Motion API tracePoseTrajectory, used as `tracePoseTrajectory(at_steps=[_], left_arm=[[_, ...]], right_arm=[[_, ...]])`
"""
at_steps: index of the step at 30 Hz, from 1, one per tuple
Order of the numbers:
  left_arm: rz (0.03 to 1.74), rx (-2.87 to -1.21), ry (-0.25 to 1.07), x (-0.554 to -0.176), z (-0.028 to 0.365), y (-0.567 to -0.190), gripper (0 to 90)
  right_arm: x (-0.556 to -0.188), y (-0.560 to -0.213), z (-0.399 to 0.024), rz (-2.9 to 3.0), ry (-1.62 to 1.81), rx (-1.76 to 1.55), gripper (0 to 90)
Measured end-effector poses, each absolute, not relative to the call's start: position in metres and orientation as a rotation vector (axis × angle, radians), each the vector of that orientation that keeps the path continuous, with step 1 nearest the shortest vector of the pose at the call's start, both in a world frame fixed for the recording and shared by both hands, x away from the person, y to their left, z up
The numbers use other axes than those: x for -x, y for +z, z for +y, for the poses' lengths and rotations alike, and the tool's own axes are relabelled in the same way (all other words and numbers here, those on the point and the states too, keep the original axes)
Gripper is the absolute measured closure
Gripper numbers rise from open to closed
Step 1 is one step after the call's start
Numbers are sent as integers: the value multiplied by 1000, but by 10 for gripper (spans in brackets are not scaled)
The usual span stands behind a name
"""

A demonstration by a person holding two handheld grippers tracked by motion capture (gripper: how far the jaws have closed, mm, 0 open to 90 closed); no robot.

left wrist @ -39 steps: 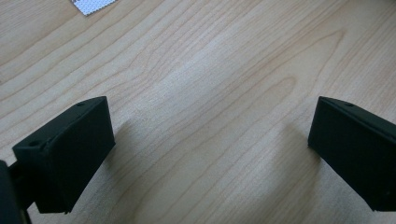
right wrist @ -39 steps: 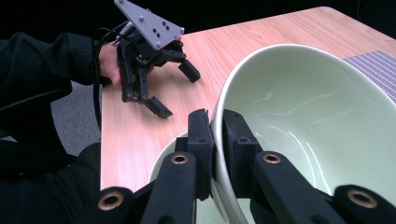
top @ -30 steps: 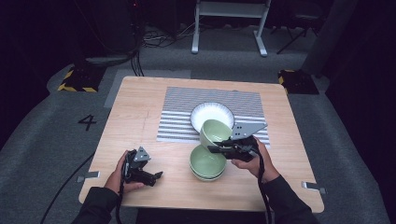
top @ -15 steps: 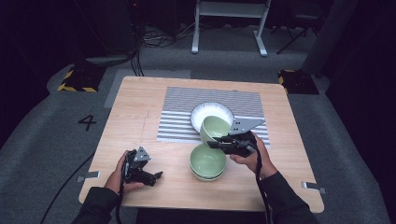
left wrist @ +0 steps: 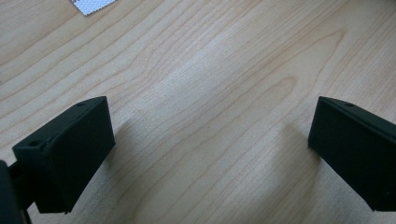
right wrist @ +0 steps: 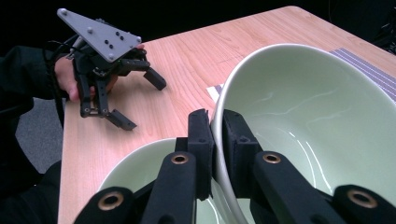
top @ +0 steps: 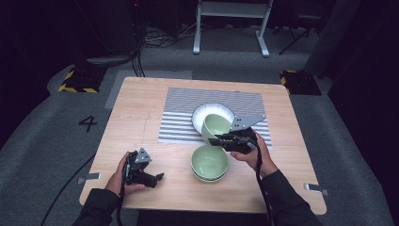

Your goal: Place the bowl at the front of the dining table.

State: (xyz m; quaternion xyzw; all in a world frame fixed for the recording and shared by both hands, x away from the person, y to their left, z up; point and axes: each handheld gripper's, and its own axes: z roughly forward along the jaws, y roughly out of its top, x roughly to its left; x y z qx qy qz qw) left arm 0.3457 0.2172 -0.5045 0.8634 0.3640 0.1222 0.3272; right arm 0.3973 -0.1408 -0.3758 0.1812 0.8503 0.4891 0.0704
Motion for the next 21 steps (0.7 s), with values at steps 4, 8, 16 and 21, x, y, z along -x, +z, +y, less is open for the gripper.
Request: tracePoseTrajectory(at_steps=[4,8,16,21], left_arm=[[954,-2261,319,-346,217,-505,3],[954,-2260,318,-346,217,-505,3],[954,-2261,319,-346,217,-505,3],[953,-2261,321,-346,217,-504,3]], right_arm=[[-402,-376,-141,2546,1457,-559,828],[-407,-378,-142,2542,1449,-583,828],[-420,-383,-140,2534,1436,-620,829],[-429,-388,-139,2524,1421,-656,828]])
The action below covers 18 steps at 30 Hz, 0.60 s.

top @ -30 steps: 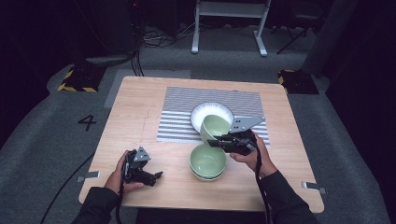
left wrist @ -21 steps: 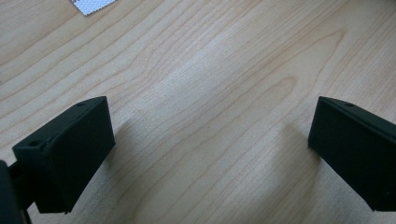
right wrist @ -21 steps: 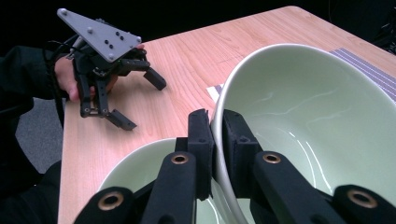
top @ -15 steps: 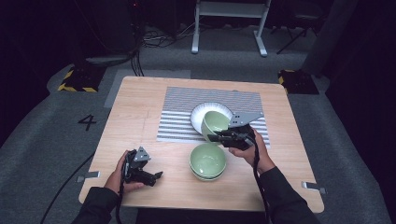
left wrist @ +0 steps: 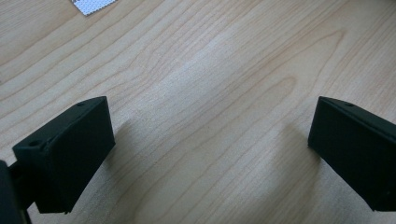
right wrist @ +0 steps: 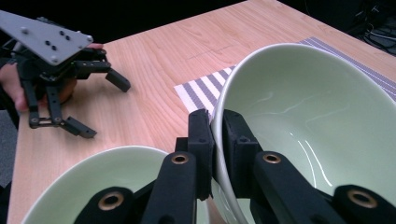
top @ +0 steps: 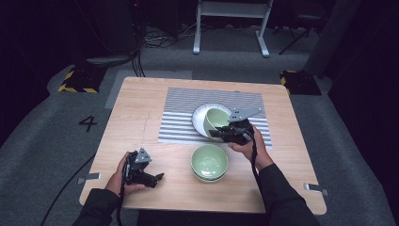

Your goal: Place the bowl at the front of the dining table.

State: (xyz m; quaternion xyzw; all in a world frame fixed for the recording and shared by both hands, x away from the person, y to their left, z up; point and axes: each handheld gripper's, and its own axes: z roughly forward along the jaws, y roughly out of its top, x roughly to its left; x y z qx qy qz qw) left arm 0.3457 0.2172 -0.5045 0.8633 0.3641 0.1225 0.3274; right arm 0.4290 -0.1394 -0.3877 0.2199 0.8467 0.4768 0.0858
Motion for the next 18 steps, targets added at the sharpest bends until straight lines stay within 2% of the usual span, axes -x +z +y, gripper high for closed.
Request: tracePoseTrajectory(at_steps=[18], left_arm=[[953,-2261,322,-346,217,-504,3]], right_arm=[[-457,-401,-139,2509,1361,-742,828]])
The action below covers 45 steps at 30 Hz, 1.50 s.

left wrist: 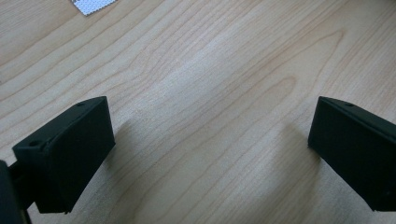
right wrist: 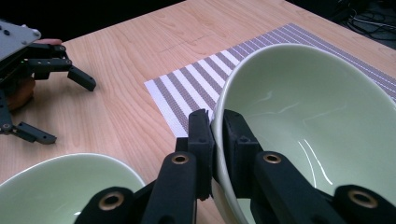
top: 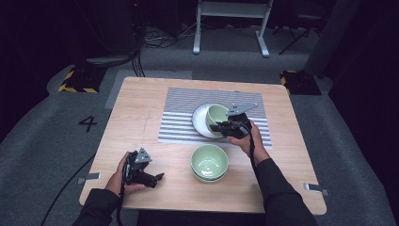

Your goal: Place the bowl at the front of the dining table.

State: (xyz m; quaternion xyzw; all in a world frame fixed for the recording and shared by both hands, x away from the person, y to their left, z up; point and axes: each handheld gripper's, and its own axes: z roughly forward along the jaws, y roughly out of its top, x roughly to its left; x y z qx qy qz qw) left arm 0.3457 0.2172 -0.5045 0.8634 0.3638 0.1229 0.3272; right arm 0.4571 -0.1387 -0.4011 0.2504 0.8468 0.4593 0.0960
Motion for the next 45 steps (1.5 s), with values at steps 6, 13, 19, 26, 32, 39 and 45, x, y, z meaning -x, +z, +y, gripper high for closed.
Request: tracePoseTrajectory(at_steps=[6,13,19,26,32,39,45], left_arm=[[953,-2261,322,-346,217,-504,4],[955,-2260,322,-346,217,-504,4],[956,-2261,322,-345,217,-504,4],[955,-2260,322,-346,217,-504,4],[955,-2260,322,-345,217,-504,4],[959,-2259,321,-345,217,-505,4],[960,-2261,321,-345,217,-504,4]], right_arm=[[-462,-403,-138,2500,1338,-745,827],[-469,-406,-141,2495,1328,-773,827],[-475,-411,-141,2498,1310,-793,826],[-479,-412,-138,2501,1288,-794,825],[-483,-411,-135,2500,1289,-804,825],[-492,-416,-132,2514,1269,-813,825],[-496,-419,-129,2518,1248,-824,824]])
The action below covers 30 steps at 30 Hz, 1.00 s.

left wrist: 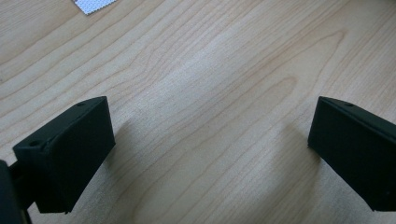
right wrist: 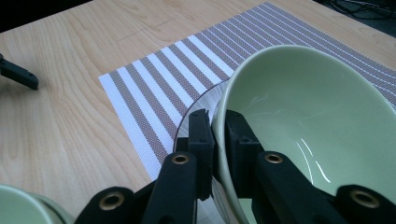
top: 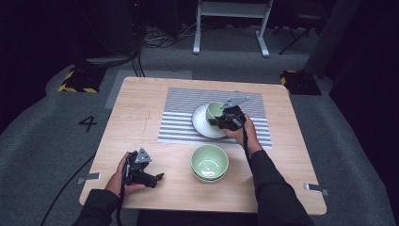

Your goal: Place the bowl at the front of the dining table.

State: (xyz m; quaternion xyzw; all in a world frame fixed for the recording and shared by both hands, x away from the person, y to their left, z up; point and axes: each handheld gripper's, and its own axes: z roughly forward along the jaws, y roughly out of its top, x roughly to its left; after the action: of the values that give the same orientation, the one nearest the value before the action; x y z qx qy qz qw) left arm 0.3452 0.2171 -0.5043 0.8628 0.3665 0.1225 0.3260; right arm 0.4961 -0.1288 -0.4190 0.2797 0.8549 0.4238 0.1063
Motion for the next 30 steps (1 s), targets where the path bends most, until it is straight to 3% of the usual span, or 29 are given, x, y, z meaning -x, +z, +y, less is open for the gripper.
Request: tracePoseTrajectory(at_steps=[30], left_arm=[[961,-2260,321,-345,217,-504,4]], right_arm=[[-508,-439,-115,2529,1155,-789,830]])
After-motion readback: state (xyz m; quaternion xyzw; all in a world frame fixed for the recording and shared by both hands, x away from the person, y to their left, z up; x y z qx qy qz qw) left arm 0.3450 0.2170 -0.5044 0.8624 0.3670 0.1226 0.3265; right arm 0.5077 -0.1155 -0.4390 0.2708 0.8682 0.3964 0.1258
